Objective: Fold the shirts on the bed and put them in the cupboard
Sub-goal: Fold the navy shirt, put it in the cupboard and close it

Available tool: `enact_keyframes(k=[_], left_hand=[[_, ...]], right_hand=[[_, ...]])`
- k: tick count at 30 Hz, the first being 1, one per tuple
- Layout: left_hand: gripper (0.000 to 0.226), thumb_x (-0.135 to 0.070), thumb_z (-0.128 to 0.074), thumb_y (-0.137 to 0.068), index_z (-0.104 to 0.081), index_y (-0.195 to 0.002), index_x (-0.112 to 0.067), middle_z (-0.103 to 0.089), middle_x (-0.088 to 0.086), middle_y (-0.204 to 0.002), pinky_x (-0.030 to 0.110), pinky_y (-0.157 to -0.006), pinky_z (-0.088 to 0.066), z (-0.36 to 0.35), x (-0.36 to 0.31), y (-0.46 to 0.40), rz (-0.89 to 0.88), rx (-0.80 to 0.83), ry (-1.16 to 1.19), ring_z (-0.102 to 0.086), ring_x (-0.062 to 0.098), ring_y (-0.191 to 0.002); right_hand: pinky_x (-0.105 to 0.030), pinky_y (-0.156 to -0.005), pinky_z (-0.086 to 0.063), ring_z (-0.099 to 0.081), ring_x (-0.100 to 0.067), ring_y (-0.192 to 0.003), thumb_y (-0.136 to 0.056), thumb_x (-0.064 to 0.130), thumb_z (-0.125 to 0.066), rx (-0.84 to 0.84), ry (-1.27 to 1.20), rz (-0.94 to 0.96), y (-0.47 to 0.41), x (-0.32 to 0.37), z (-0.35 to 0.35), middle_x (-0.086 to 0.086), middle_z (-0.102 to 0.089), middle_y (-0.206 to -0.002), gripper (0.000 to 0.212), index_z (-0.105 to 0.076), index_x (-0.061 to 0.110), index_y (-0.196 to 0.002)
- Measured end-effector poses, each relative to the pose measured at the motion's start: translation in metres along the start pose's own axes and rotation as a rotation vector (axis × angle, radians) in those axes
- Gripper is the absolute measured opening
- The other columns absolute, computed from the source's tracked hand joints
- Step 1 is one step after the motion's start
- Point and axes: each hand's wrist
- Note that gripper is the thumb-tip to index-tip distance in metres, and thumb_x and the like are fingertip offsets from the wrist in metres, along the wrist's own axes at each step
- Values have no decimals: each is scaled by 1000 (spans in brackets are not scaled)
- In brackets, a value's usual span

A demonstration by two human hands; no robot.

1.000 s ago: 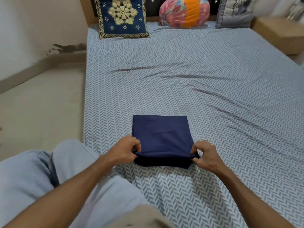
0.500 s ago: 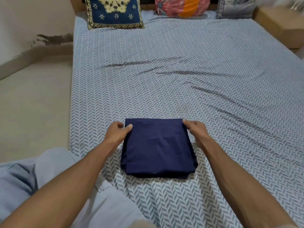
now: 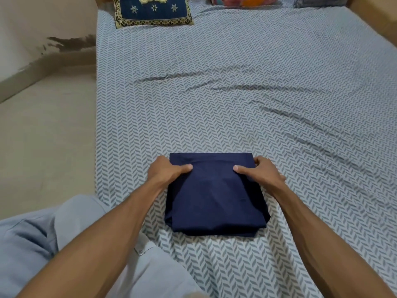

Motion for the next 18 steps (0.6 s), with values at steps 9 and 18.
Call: enact_keyframes(k=[9,18], left_hand=[[41,-28,-84,-71,-72,-108,-17,-77,-1,-101,43,-91,-59,5,4,19,-71,205,285,-73,19,-94],[39,5,-77,-81,-69,-118,-5,-76,12,-112,40,-90,-57,106,22,27,-106,284,691,-72,28,-106]], right_hand=[[-36,-87,-58,-72,-21,-95,-69,18,-89,304,-258,28,9,30,6,-1,-77,-102,43,-71,17,-108],[-43,-97,-55,-74,-24,-104,-68,6,-89,585,-409,237,12,123,0,-7,-77,-111,56,-69,10,-120]])
Point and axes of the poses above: each hand's wrist, its own y-axis away from the middle knuckle, its own z-axis out of the back of the hand, x = y × z
